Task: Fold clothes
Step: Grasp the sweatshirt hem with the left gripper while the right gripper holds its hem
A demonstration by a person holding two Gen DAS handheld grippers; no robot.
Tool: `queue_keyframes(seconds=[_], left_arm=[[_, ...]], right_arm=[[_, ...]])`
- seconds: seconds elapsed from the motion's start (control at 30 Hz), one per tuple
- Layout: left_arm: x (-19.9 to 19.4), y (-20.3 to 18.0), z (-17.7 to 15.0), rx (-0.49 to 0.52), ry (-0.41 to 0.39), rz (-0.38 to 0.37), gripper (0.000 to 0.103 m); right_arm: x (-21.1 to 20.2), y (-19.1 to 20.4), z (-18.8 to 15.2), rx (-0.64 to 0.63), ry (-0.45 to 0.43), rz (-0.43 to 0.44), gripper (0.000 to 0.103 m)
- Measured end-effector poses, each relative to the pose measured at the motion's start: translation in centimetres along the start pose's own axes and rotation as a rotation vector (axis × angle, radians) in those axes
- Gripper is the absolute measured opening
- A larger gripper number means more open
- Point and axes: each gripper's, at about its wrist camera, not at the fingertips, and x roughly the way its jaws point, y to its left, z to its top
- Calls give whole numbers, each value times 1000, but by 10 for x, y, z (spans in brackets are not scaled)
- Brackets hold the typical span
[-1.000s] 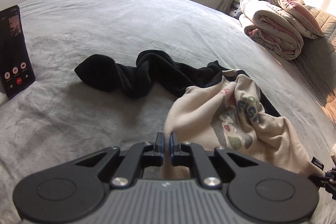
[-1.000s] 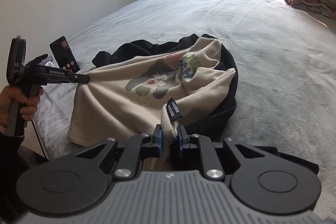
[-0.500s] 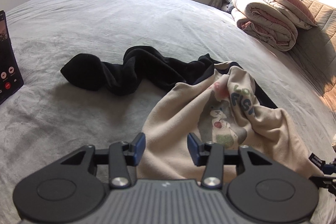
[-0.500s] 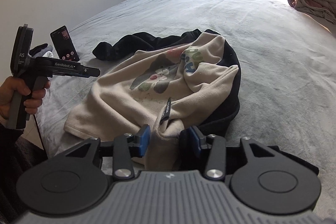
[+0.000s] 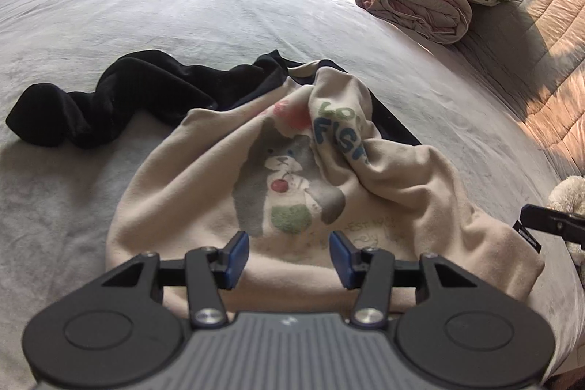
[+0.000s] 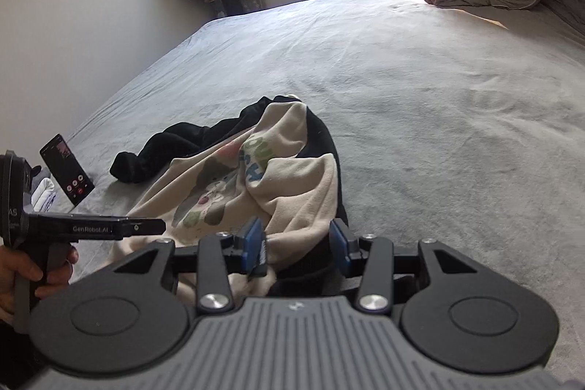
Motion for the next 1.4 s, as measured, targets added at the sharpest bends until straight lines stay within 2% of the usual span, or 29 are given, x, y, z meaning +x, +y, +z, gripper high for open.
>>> queue_keyframes(seconds=[0.1,0.23,0.4,0.5,0.67,0.9,1.1,1.17,1.27,1.33,1.37,1.4], left_arm=[[3,-16,0,19,5,-45,50],[3,-38,2,39,-7,-156,50],[11,-71,0,62,20,-326,54],[15,-92,-5,103,46,-400,54],[23,-110,-13,149,51,-378,54],[23,-112,-13,125,78,-428,54],[33,-111,-16,109,128,-347,52],[37,-108,-17,93,149,-321,37],[34,-102,-17,72,147,-296,24],[31,-99,-16,70,135,-288,19],[28,-98,-16,70,127,-286,18],[26,-96,-15,72,118,-286,17]], right_arm=[[-4,-9,2,30,-5,-17,46],[-6,-18,1,36,14,-31,46],[-2,-15,-10,-30,105,6,46],[-6,-10,-16,-81,129,40,46],[-7,-10,-26,-146,174,40,46],[-1,-8,-35,-146,216,73,46],[10,6,-43,-190,258,93,46],[15,8,-45,-203,275,90,46],[23,11,-49,-218,300,84,46],[26,11,-50,-217,312,78,41],[27,11,-50,-214,316,75,26],[28,11,-49,-210,319,73,16]])
